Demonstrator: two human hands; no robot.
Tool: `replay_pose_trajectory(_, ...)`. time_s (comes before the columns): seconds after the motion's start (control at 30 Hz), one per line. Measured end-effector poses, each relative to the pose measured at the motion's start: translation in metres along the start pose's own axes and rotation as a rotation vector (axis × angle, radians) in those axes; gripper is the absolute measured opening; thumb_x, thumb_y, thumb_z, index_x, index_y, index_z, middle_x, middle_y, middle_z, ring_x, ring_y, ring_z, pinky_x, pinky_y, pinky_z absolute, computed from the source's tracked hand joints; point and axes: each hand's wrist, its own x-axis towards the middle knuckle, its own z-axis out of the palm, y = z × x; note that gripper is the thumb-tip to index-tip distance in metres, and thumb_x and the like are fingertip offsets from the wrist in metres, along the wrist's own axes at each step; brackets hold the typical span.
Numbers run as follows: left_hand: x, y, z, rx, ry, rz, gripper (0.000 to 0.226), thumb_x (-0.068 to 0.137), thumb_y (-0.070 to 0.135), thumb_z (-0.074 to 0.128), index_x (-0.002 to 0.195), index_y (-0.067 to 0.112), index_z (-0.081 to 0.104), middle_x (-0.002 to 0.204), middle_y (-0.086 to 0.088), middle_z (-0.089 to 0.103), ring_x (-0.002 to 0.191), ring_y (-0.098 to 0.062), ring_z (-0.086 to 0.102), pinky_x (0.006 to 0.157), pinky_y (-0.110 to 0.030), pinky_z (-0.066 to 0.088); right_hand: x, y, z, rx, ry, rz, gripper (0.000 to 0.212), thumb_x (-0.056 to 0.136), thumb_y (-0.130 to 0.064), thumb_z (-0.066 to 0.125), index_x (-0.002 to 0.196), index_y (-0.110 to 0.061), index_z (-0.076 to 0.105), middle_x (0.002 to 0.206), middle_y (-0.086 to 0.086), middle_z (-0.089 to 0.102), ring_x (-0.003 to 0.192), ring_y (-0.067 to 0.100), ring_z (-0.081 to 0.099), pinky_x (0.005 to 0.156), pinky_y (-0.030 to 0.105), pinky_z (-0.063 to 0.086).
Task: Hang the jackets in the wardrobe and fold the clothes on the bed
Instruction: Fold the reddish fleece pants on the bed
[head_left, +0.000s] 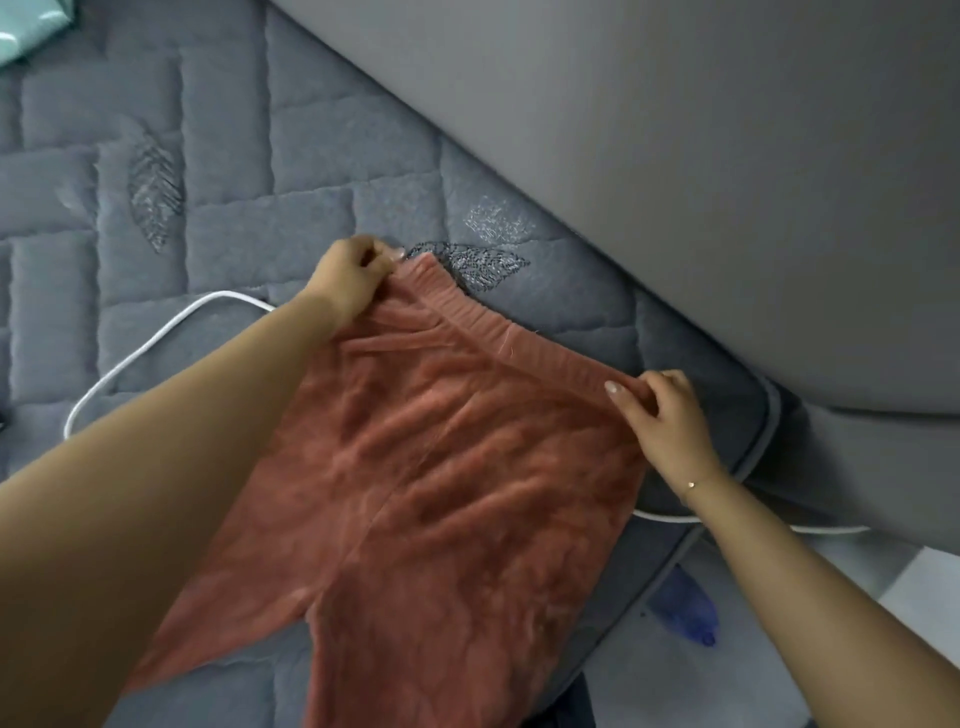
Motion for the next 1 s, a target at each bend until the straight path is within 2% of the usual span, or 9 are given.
replay_pose_trajectory(0.1, 0.017, 0.019, 0.009, -0.148, 0.101, 0.036, 0.014, 0.097, 0.023, 0.059, 0.09, 0.011, 0.058, 0.076, 0.006, 0.056, 0.083, -0.013, 0.051, 0.077, -0.024, 0.04, 0.015, 0.003, -0.016, 0.038, 0.069, -0.007, 0.033, 0.088, -0.026, 0.069, 0.07, -0.01, 0.047, 0.061, -0.005, 0.046, 0.056, 0.0, 0.046, 0.055, 0.009, 0.034)
replay_pose_trajectory(0.27, 0.028, 0.019, 0.042, -0.16, 0.195, 0.039, 0.013, 0.098, 0.025, 0.058, 0.094, 0.013, 0.056, 0.087, -0.003, 0.06, 0.086, -0.015, 0.052, 0.088, -0.031, 0.045, 0.017, 0.004, -0.009, 0.103, 0.203, 0.056, 0.033, 0.085, -0.023, 0.074, 0.07, -0.009, 0.048, 0.058, -0.007, 0.042, 0.052, -0.001, 0.041, 0.052, 0.009, 0.034)
replay_pose_trajectory(0.37, 0.017, 0.009, 0.046, 0.01, 0.242, 0.058, 0.03, 0.099, 0.035, 0.052, 0.112, 0.009, 0.058, 0.114, -0.008, 0.063, 0.107, -0.021, 0.055, 0.102, -0.035, 0.037, 0.007, -0.003, 0.0, 0.196, 0.243, 0.148, 0.024, 0.083, -0.025, 0.076, 0.091, -0.011, 0.058, 0.081, -0.005, 0.06, 0.073, -0.005, 0.054, 0.073, 0.016, 0.047)
replay_pose_trajectory(0.43, -0.001, 0.003, 0.04, 0.126, 0.282, 0.081, 0.04, 0.098, 0.04, 0.052, 0.129, 0.016, 0.053, 0.133, -0.005, 0.052, 0.126, -0.023, 0.044, 0.107, -0.039, 0.026, -0.006, -0.008, 0.005, 0.247, 0.234, 0.219, 0.043, 0.082, -0.024, 0.076, 0.118, -0.01, 0.056, 0.116, 0.006, 0.062, 0.106, 0.011, 0.059, 0.097, 0.031, 0.047)
replay_pose_trajectory(0.53, -0.059, -0.015, 0.035, 0.223, 0.333, 0.198, 0.052, 0.092, 0.036, 0.06, 0.138, 0.018, 0.046, 0.143, -0.005, 0.043, 0.134, -0.025, 0.037, 0.109, -0.041, 0.023, -0.04, -0.022, 0.015, 0.325, 0.211, 0.271, 0.078, 0.083, -0.02, 0.076, 0.147, -0.012, 0.033, 0.147, 0.008, 0.042, 0.134, 0.019, 0.044, 0.113, 0.04, 0.036)
replay_pose_trajectory(0.6, -0.114, -0.033, 0.042, 0.242, 0.294, 0.242, 0.054, 0.089, 0.032, 0.064, 0.139, 0.017, 0.047, 0.146, -0.006, 0.041, 0.136, -0.026, 0.035, 0.11, -0.042, 0.024, -0.071, -0.027, 0.024, 0.377, 0.189, 0.266, 0.083, 0.085, -0.017, 0.074, 0.152, -0.017, 0.025, 0.153, 0.005, 0.034, 0.14, 0.017, 0.037, 0.116, 0.041, 0.033)
replay_pose_trajectory(0.73, -0.236, -0.084, 0.068, 0.185, 0.196, 0.186, 0.056, 0.088, 0.028, 0.069, 0.139, 0.017, 0.049, 0.146, -0.006, 0.041, 0.135, -0.024, 0.035, 0.11, -0.036, 0.023, -0.146, -0.031, 0.049, 0.404, 0.108, 0.308, 0.075, 0.088, -0.017, 0.07, 0.15, -0.022, 0.028, 0.153, 0.0, 0.034, 0.138, 0.011, 0.036, 0.114, 0.033, 0.033)
replay_pose_trajectory(0.87, -0.349, -0.149, 0.089, 0.096, 0.173, -0.006, 0.06, 0.083, 0.022, 0.075, 0.137, 0.013, 0.051, 0.138, -0.009, 0.046, 0.126, -0.03, 0.043, 0.104, -0.039, 0.033, -0.223, -0.025, 0.082, 0.465, 0.079, 0.493, 0.073, 0.088, -0.014, 0.07, 0.148, -0.018, 0.028, 0.143, 0.005, 0.042, 0.119, 0.014, 0.047, 0.095, 0.025, 0.037)
replay_pose_trajectory(1.0, -0.446, -0.215, 0.1, 0.072, 0.123, -0.205, 0.068, 0.08, 0.028, 0.078, 0.139, 0.015, 0.047, 0.129, -0.01, 0.044, 0.117, -0.03, 0.045, 0.097, -0.043, 0.039, -0.307, -0.003, 0.123, 0.496, -0.14, 0.685, 0.07, 0.086, -0.032, 0.072, 0.144, -0.013, 0.036, 0.14, 0.004, 0.049, 0.119, 0.018, 0.051, 0.101, 0.035, 0.042)
